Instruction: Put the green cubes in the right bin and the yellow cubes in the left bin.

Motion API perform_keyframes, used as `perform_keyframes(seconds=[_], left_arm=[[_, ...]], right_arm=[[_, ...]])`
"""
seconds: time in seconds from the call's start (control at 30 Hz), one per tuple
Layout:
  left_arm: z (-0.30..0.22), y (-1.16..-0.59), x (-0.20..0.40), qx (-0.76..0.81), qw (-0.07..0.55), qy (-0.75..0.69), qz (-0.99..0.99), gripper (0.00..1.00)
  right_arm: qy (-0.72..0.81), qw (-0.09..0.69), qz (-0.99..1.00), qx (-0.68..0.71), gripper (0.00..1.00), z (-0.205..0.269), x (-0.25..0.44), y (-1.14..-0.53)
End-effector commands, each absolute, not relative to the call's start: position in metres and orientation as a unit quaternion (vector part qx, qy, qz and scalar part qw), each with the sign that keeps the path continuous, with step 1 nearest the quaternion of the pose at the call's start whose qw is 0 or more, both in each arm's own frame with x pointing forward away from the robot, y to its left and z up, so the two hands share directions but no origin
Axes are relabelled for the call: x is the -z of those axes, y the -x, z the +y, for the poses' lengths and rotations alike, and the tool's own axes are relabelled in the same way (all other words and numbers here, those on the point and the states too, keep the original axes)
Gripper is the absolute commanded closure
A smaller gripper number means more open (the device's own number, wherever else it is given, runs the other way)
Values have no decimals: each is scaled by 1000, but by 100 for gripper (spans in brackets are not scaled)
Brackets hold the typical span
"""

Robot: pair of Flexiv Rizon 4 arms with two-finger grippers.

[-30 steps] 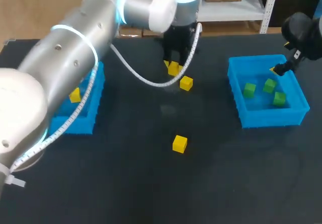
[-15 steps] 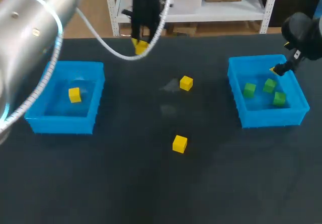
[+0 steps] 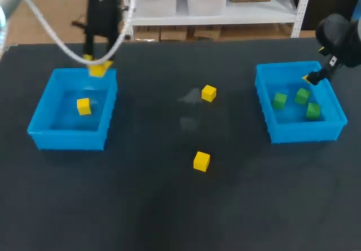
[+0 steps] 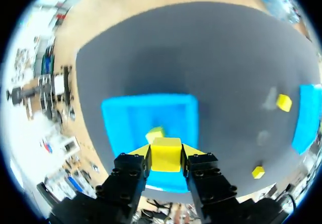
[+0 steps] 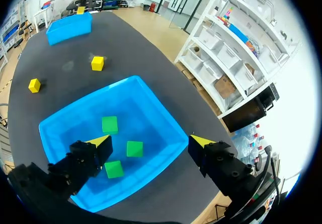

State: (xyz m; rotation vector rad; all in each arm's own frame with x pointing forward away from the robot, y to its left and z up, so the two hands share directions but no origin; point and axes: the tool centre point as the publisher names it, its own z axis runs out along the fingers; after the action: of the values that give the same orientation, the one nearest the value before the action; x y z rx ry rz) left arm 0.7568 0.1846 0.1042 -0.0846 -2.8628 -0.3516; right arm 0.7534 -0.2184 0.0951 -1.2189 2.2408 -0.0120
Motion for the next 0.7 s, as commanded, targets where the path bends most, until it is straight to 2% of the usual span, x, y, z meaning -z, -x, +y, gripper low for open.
perform_keyframes(seconds=[0.03,0.13,0.17,0.2,0.23,0.27,0.3,0.5,0.7], left_arm=[[227,-703,-97,75,-9,14,-997,100],[234,-695,-90,74,1,12,-997,100],[234,-693,-89,74,5,12,-997,95],[233,-692,-88,72,8,13,-997,53],[232,-691,-87,69,10,14,-997,17],[232,-691,-87,68,10,14,-998,5],[230,-691,-86,67,11,14,-998,0],[216,-694,-87,57,8,28,-998,0],[179,-707,-101,62,-15,97,-993,0]], right_arm=[[457,292,840,5,0,-218,-95,-753],[457,292,840,5,0,-218,-95,-753],[457,292,840,5,0,-218,-95,-753],[457,292,840,5,0,-218,-95,-753],[457,292,840,5,0,-218,-95,-753],[457,292,840,5,0,-218,-95,-753],[457,292,840,5,0,-218,-95,-753],[457,292,840,5,0,-218,-95,-753],[457,292,840,5,0,-218,-95,-753]])
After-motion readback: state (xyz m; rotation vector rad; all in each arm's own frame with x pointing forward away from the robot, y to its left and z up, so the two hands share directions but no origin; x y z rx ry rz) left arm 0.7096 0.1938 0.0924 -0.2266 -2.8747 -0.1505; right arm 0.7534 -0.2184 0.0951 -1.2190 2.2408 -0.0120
